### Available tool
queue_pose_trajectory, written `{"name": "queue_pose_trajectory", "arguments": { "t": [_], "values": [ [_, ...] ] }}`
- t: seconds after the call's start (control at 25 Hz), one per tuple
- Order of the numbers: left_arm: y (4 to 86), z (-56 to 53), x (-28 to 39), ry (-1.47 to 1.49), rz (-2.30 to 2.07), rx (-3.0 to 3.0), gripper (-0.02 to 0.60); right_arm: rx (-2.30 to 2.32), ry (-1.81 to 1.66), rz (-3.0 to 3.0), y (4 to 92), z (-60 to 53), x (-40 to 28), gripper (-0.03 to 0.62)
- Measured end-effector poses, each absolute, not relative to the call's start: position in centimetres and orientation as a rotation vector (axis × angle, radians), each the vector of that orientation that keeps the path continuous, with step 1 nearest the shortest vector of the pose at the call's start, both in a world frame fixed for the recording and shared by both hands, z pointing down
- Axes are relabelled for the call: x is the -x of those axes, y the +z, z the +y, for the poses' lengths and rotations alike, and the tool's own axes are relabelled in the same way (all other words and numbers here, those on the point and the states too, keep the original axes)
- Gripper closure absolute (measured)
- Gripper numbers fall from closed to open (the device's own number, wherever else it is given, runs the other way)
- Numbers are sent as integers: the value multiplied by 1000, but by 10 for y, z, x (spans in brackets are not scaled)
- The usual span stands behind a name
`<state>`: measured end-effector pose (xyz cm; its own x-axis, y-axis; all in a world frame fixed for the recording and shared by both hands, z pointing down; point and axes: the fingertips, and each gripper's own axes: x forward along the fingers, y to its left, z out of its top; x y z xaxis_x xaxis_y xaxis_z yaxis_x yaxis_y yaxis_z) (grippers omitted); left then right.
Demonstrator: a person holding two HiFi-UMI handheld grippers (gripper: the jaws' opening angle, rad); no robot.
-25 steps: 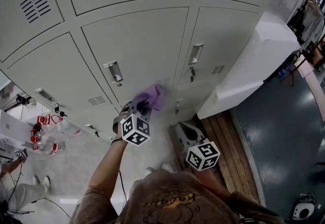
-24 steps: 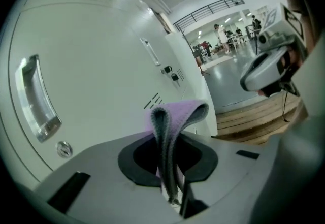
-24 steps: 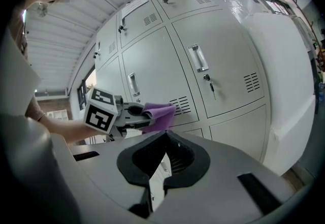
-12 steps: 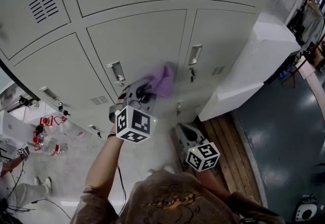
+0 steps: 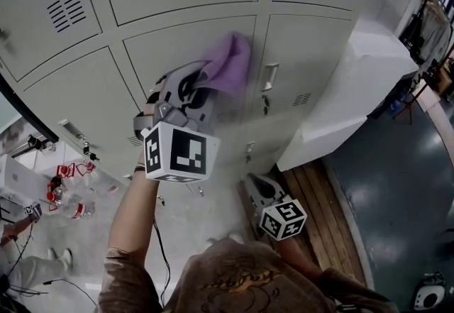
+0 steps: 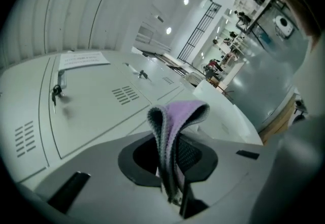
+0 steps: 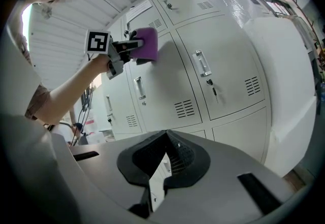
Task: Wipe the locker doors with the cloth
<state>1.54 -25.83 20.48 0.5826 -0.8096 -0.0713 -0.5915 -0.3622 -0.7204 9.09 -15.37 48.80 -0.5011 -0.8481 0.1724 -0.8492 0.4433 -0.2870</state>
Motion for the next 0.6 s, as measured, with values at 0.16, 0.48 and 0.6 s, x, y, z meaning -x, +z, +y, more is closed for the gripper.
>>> {"name": "queue_pose_trajectory", "arguments": {
  "t": [0.16, 0.48, 0.6],
  "values": [
    [162, -256, -16, -314, 1127, 2004, 538, -1563, 529, -2669, 486, -153, -92, 597],
    [109, -245, -19, -276, 1136, 1808, 538, -1567, 517, -2678, 483, -154, -97, 597],
    [106, -245, -24, -289, 1131, 1782, 538, -1572, 519, -2678, 483, -155, -99, 597]
  ]
}}
